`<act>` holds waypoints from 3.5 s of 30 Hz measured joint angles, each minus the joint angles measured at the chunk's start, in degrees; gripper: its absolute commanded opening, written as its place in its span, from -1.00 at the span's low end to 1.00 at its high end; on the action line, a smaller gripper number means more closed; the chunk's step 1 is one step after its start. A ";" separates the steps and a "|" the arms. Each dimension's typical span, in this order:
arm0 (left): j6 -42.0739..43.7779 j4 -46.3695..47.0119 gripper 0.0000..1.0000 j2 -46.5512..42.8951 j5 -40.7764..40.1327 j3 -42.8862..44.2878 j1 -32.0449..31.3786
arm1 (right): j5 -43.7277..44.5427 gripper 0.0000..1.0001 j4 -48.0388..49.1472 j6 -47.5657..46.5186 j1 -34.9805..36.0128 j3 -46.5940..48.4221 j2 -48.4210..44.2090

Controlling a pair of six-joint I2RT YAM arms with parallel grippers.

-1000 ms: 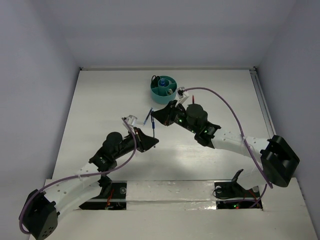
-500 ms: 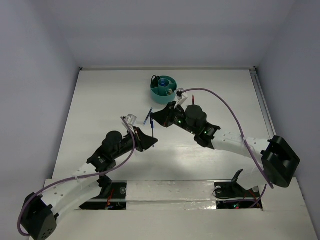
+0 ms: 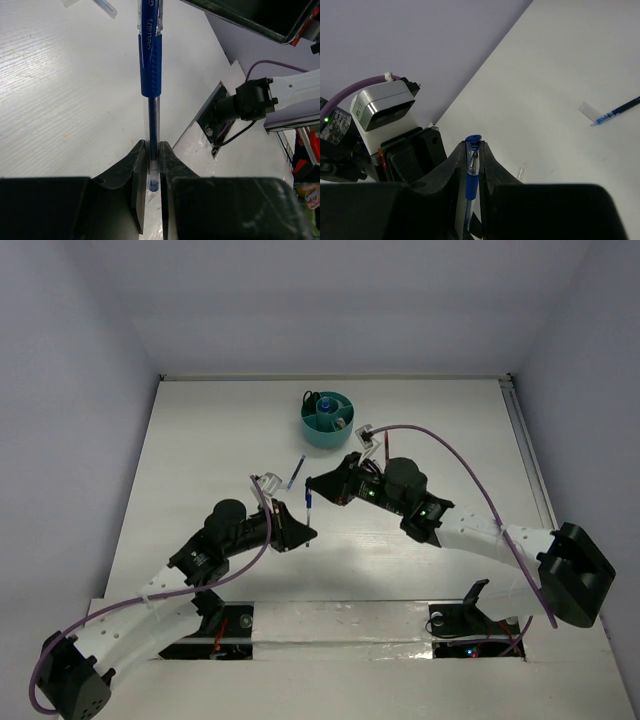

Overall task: Sort the stationery into containers
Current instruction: Close the pen cap on the pen, then place the pen in the storage box.

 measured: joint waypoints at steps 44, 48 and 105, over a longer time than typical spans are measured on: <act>-2.93 10.05 -1.00 -0.26 0.98 1.07 1.44 | -11.87 0.80 -15.67 -6.12 -1.95 3.28 -11.58; -2.97 11.98 -1.00 -0.26 3.52 1.07 1.44 | -14.16 0.67 -17.20 -10.16 -2.21 11.76 -5.18; 16.15 -23.34 0.98 -15.54 -22.40 19.32 2.89 | 10.54 -1.00 -12.87 -49.00 -13.55 55.41 47.87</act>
